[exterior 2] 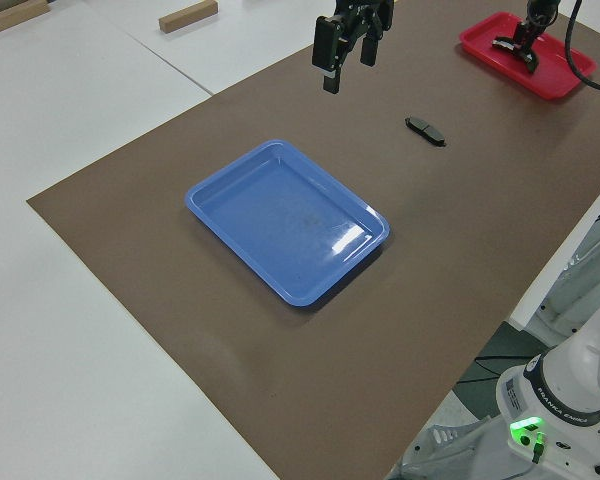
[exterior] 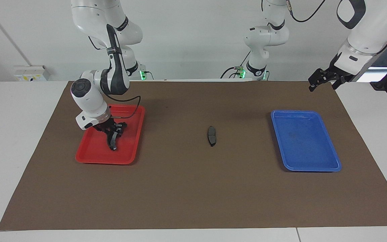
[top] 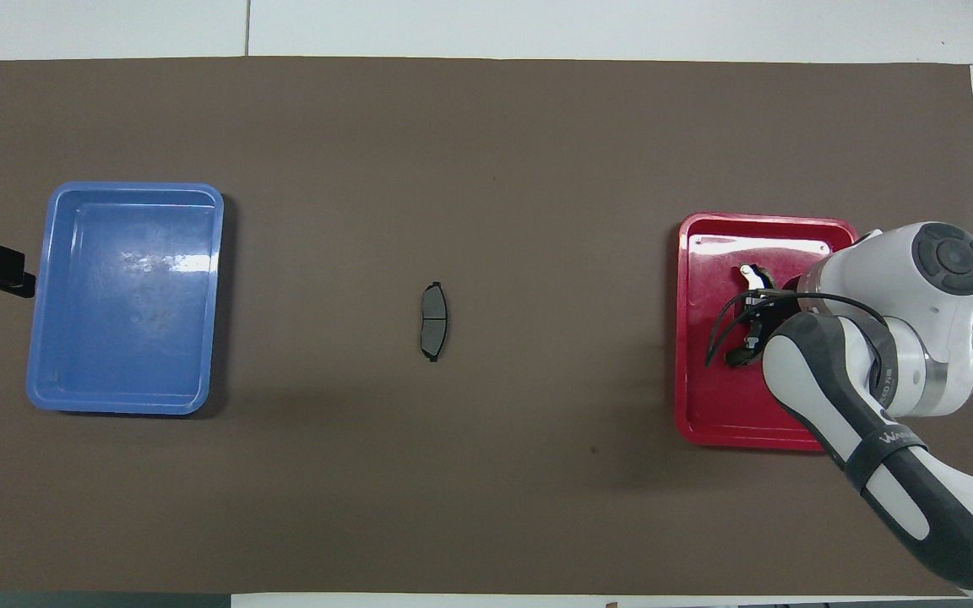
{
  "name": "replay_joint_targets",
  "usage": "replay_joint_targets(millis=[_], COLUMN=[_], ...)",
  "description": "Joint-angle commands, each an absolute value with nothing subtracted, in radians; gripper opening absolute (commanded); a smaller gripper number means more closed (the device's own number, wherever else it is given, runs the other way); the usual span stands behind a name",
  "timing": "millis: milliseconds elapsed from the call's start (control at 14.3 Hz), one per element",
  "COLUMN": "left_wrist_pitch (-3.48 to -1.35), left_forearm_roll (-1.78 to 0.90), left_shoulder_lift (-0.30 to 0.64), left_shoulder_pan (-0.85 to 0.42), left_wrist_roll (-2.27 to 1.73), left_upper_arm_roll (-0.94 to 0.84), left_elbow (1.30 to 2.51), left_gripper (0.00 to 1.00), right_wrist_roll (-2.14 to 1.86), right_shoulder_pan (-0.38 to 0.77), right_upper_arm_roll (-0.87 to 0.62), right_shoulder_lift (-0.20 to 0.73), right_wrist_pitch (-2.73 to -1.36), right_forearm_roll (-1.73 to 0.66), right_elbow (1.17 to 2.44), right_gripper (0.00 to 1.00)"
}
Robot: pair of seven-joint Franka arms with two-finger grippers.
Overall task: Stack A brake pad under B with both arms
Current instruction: 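Lower the right gripper onto the curved brake shoe and grasp it, then lift the brake shoe with the right gripper and carry it above the pad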
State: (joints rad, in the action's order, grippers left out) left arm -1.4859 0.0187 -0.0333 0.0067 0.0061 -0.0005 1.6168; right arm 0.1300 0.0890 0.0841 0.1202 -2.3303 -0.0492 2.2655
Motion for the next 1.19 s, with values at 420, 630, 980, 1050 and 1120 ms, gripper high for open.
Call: replay_joint_targets(millis=[420,630,980,1050,1120], left_wrist_pitch=[-1.473,-1.473,-1.473,-1.473,-1.473], left_forearm_roll=[0.011,0.011,0.011,0.011,0.011], left_shoulder_lift=[-0.041,-0.041,-0.041,-0.041,-0.041], left_shoulder_pan=[0.017,0.018,0.018,0.018,0.018], left_wrist_roll=[0.015,0.015,0.015,0.015,0.015], left_upper_arm_roll=[-0.005,-0.005,-0.005,-0.005,-0.005], left_elbow=[1.623,1.624,1.624,1.623,1.623], left_gripper=[1.0,1.0,1.0,1.0,1.0], right_wrist_roll=[0.14,0.198,0.278,0.296,0.343], right_shoulder_pan=[0.124,0.225,0.441,0.489,0.549], right_upper_arm_roll=[0.074,0.074,0.074,0.074,0.074], right_shoulder_lift=[0.117,0.15,0.215,0.222,0.245], right_wrist_pitch=[-2.205,-1.989,-1.959,-1.966,-1.973], right_forearm_roll=[-0.055,-0.058,-0.115,-0.145,-0.15], right_elbow=[2.18,1.972,1.795,1.787,1.766], right_gripper=[0.0,0.0,0.0,0.0,0.0])
